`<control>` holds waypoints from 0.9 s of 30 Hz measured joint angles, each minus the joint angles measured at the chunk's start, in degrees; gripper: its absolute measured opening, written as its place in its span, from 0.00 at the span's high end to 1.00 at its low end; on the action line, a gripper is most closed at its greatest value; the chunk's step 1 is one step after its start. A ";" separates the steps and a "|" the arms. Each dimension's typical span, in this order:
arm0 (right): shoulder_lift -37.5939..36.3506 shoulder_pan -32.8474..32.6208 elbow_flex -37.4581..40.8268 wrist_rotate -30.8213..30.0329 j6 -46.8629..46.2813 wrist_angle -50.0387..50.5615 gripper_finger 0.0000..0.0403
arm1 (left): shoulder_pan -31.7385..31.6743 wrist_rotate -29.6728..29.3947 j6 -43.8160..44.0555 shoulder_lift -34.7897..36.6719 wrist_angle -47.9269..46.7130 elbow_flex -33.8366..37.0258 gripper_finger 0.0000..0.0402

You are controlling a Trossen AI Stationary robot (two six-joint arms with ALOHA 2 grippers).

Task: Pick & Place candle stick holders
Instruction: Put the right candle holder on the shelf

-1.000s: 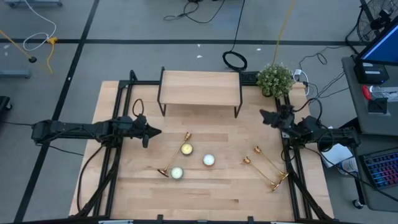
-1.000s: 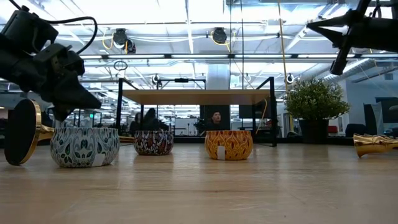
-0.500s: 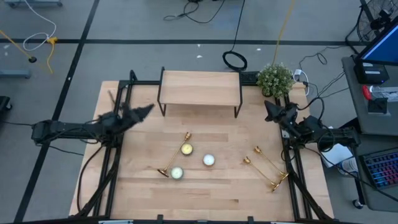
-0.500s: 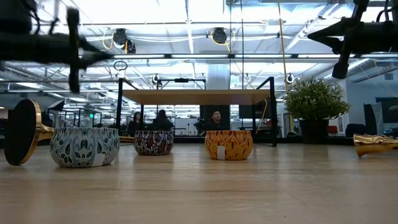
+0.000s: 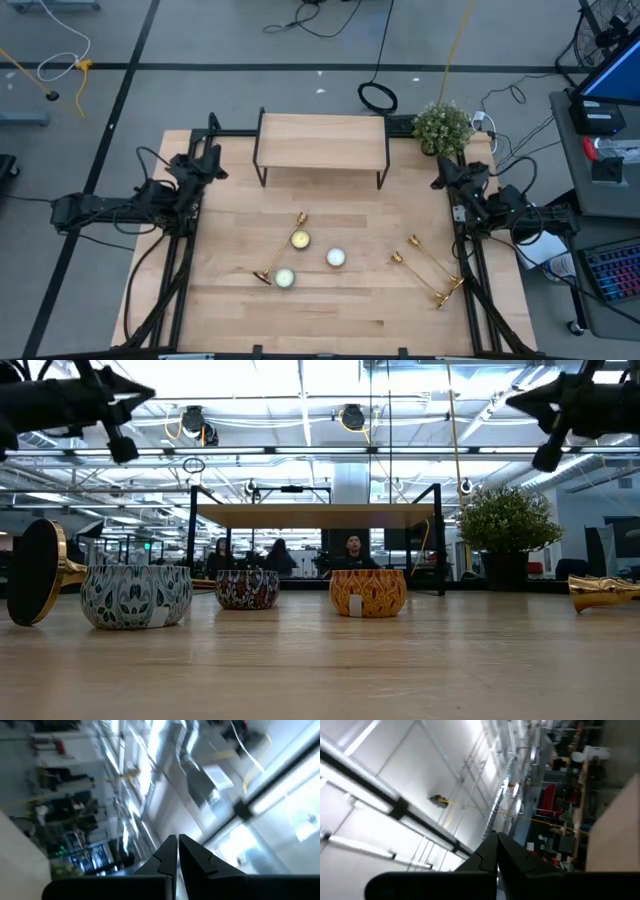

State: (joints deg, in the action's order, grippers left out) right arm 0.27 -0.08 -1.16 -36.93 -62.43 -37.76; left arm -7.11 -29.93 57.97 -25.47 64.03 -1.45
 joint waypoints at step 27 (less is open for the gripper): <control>52.01 -5.23 -59.04 50.84 7.09 116.44 0.36 | 0.03 21.22 6.86 -0.02 -11.29 -0.03 0.95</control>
State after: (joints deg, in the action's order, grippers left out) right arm 52.27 -5.30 -60.19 13.91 -55.33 78.68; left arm -7.09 -8.71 64.83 -25.50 52.74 -1.48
